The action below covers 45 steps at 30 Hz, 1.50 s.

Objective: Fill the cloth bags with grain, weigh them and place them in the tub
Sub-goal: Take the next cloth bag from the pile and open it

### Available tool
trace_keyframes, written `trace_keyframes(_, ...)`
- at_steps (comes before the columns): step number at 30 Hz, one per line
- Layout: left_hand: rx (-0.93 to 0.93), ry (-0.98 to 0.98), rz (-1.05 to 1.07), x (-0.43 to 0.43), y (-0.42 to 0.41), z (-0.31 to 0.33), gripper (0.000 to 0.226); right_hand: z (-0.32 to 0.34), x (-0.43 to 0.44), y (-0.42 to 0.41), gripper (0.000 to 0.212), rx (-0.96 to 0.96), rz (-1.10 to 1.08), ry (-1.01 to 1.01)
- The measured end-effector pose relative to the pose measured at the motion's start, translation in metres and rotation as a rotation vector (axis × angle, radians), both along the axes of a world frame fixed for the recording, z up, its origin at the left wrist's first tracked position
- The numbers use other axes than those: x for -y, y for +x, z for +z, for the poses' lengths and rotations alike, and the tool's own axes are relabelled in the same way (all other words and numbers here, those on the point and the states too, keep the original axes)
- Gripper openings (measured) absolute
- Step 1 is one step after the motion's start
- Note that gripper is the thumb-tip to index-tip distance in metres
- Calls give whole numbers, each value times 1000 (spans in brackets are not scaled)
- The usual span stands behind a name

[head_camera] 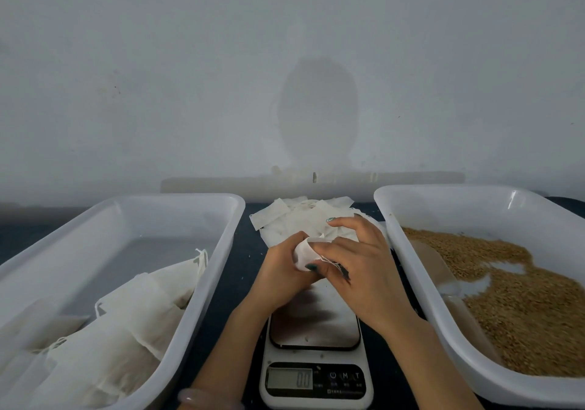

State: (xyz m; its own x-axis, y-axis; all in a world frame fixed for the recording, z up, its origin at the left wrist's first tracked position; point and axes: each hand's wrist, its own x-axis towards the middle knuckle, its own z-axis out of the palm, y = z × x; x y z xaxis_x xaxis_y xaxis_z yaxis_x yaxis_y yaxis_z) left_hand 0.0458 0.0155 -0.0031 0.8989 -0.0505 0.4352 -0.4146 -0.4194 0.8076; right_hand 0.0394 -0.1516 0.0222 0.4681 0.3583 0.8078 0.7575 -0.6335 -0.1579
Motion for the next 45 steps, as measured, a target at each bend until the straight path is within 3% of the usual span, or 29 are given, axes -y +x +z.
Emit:
trace_keyframes(4, -25, 0, -41, 3, -2, 2, 30, 4, -1, -2, 20, 91, -49, -9)
trace_keyframes(6, -21, 15, -45, 5, -3, 2, 27, 6, 0, -3, 26, 88, -64, -39)
trace_keyframes(9, -24, 47, -29, 5, -2, 1, 31, 4, 0, -3, 12, 72, -67, -61)
trace_keyframes(15, -11, 28, -27, 0, 0, -2, 30, 2, -1, 0, 14, 61, -36, -81)
trace_keyframes(20, -19, -4, -34, -3, 1, -5, 33, 6, -2, -9, 38, -113, -60, -90)
trace_keyframes(25, -36, -43, -11, 1, -1, -1, 24, 24, -7, -35, 48, -350, 47, 209)
trace_keyframes(30, -101, -55, 32, -4, 1, -4, 30, 61, 54, -35, 34, -414, -230, -68)
trace_keyframes(32, -103, -59, 36, -4, 1, -3, 29, 75, 94, -20, 23, -570, -459, -183)
trace_keyframes(34, -109, -65, 35, -3, 0, -2, 31, 76, 122, -8, 24, -836, -638, -499)
trace_keyframes(37, -131, -50, 42, -4, 2, -4, 35, 57, 129, -6, 31, -1136, -633, -913)
trace_keyframes(40, -131, -36, 42, -4, 3, -6, 33, 45, 127, -10, 17, -1170, -555, -991)
trace_keyframes(45, -141, -21, 46, -5, 5, -6, 32, 47, 112, -9, 23, -1148, -597, -997)
